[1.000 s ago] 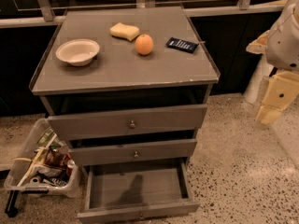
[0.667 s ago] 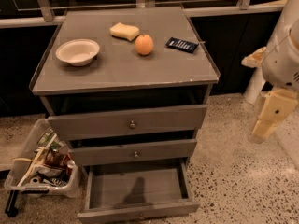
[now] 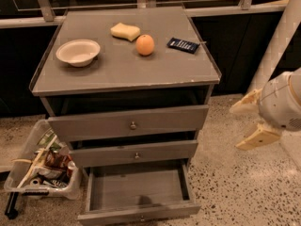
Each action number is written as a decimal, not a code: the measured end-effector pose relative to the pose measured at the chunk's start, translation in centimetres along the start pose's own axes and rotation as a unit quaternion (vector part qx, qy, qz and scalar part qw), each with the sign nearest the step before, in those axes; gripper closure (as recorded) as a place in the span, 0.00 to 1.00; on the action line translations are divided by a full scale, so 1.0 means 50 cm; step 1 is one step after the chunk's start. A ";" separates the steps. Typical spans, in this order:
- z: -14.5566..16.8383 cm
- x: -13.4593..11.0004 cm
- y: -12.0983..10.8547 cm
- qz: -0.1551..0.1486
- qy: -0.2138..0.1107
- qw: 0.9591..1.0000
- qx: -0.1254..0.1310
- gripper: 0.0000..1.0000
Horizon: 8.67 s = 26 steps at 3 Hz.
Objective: Close bottom drawer
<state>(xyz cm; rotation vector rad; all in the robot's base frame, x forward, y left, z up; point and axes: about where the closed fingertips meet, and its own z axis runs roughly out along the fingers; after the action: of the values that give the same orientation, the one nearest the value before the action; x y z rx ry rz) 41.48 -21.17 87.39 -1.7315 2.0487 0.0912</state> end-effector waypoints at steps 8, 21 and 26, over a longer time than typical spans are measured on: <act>0.447 0.032 0.059 0.045 -0.101 0.992 0.053 1.00; 1.290 0.453 0.326 0.076 -0.082 0.987 -0.120 1.00; 1.307 0.354 0.360 0.041 -0.140 0.980 -0.132 0.84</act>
Offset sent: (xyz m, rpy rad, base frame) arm -0.0013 -0.0021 -0.0405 0.0411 -0.0048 0.0051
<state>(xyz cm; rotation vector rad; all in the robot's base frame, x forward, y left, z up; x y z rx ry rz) 41.79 -11.85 17.97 -1.6692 1.9642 0.6226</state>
